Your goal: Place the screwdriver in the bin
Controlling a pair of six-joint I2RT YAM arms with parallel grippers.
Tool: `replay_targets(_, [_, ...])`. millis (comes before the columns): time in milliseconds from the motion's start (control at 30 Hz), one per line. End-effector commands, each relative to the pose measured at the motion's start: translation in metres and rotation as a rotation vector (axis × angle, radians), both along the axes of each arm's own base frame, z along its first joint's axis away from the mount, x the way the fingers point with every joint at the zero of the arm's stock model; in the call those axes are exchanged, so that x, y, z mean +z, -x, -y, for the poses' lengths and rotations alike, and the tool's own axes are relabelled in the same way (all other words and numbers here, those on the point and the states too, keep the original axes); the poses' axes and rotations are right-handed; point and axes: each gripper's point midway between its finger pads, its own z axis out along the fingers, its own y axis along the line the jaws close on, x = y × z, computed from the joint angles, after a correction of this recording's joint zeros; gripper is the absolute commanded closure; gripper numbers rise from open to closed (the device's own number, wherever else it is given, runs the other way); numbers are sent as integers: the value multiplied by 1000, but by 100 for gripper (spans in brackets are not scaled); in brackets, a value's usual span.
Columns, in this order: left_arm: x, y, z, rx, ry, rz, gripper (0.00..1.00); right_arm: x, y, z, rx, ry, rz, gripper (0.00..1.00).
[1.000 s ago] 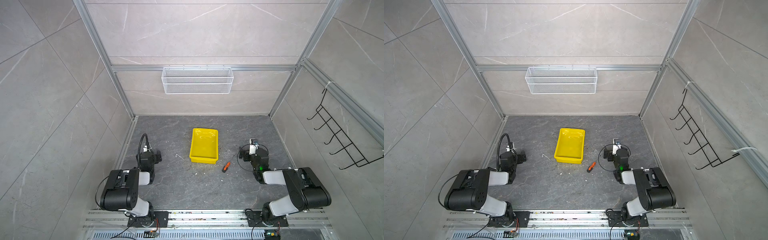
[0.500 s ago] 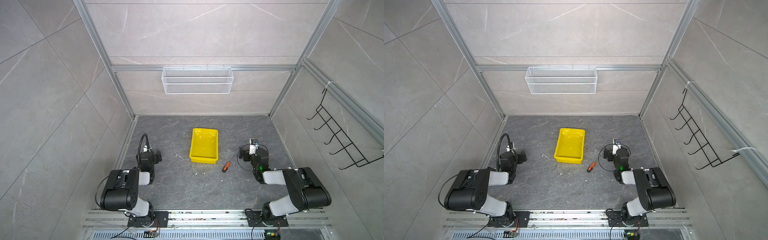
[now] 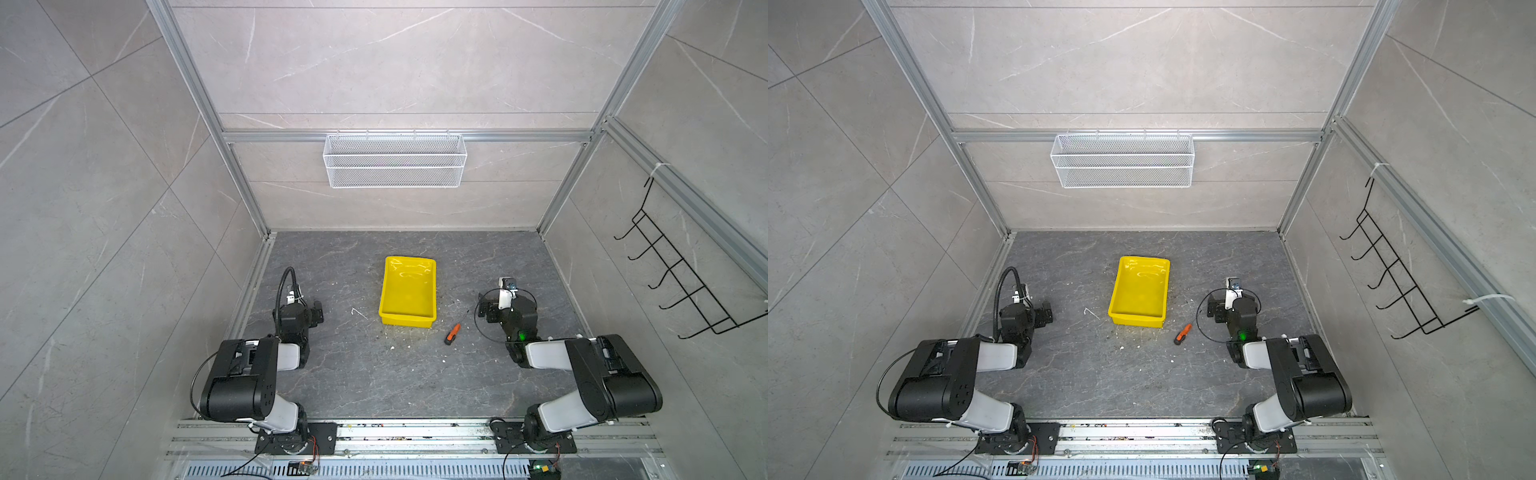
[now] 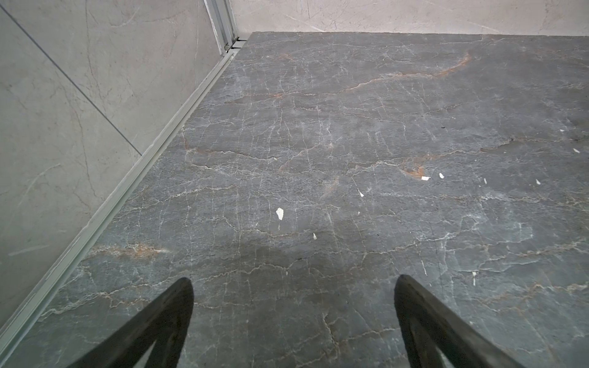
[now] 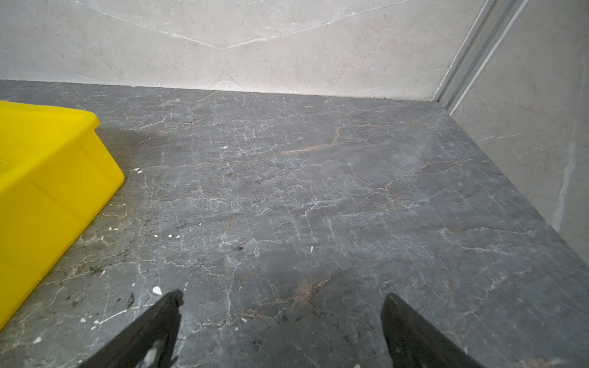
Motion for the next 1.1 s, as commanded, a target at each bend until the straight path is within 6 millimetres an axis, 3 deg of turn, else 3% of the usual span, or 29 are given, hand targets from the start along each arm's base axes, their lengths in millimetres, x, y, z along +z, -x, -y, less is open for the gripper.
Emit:
replay_targets(0, [20,-11,-1,-2,6,72,0,2,-5,-2,6,-9,3,1])
replay_targets(667, [20,-11,-1,-12,18,70,0,2,-4,-2,6,-9,3,1])
replay_targets(767, [24,-12,11,-88,21,63,0,3,-4,-1,5,-6,8,1])
replay_targets(867, [39,-9,16,-113,20,62,0,9,0,-5,32,-7,32,1])
replay_targets(933, [61,-8,17,-108,46,41,0,20,8,-4,31,-8,70,1])
replay_targets(1067, [94,4,27,-107,117,80,0,45,29,19,-108,-52,102,1])
